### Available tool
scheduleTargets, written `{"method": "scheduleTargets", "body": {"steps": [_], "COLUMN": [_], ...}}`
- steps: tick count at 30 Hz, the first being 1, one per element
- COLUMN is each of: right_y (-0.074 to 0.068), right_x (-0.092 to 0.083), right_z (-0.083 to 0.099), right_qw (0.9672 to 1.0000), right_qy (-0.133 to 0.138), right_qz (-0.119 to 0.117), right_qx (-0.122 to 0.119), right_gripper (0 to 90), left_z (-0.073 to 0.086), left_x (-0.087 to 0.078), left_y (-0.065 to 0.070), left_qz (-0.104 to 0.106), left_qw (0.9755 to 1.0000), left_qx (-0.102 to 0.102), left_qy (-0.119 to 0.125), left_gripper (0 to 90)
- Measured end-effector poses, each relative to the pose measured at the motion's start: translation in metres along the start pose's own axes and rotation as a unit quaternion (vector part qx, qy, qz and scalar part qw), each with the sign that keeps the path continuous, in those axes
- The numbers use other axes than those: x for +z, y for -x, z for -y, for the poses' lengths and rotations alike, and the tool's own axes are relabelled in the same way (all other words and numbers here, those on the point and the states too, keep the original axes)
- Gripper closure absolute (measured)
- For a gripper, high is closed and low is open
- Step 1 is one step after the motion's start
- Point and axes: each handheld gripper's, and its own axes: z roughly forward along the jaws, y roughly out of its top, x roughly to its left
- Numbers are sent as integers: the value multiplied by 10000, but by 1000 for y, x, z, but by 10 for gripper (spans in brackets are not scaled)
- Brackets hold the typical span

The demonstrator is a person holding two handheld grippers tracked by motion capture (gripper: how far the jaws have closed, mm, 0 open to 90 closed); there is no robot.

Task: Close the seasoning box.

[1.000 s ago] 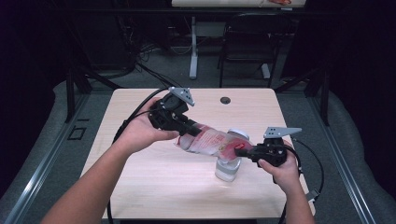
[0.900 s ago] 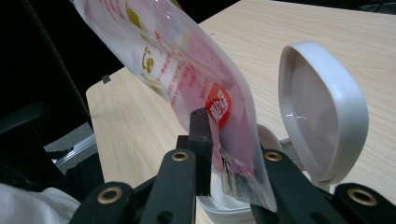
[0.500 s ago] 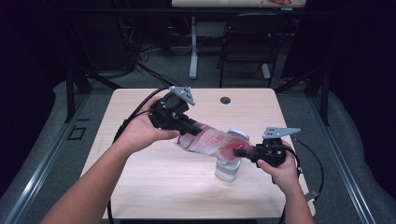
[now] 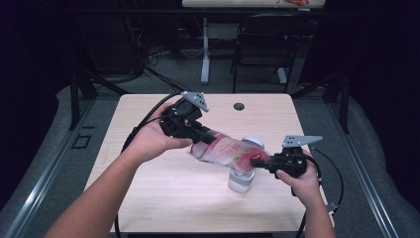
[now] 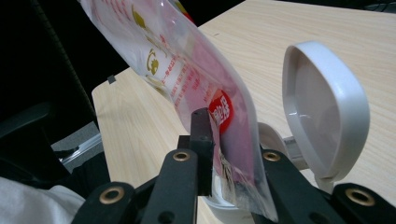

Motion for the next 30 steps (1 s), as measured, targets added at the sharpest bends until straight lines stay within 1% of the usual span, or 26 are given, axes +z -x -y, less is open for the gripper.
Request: {"method": "scheduleTargets", "body": {"steps": [2, 4, 9, 12, 13, 15, 19, 24, 30], "right_y": [0, 0, -3, -4, -5, -6, -8, -11, -11], "right_x": [0, 1, 5, 7, 7, 7, 8, 9, 11], "right_z": [0, 0, -1, -2, -2, -3, -4, -5, -6], "right_qw": [10000, 10000, 10000, 10000, 9999, 9999, 9998, 9997, 9995], "right_qy": [-12, 50, 35, 28, 37, 66, 111, 149, 220], "right_qz": [19, 33, 27, 43, 51, 48, 53, 86, 59], "right_qx": [-4, 17, -17, -79, -81, -90, -129, -189, -200], "right_gripper": [836, 834, 835, 834, 834, 834, 835, 835, 832], "left_z": [1, 2, 10, 15, 16, 20, 27, 33, 40], "left_x": [0, -1, -2, -3, -4, -4, -5, -6, -6], "left_y": [0, -1, -2, -3, -4, -5, -6, -8, -10], "left_qz": [-16, -21, -4, -6, 40, 35, 56, 50, 40], "left_qw": [10000, 10000, 10000, 9999, 9999, 9999, 9996, 9995, 9991], "left_qx": [9, 15, -79, -108, -129, -130, -219, -260, -319], "left_qy": [5, 9, 32, 42, 64, 76, 156, 179, 262], "left_gripper": [777, 777, 776, 774, 773, 772, 772, 771, 770]}}
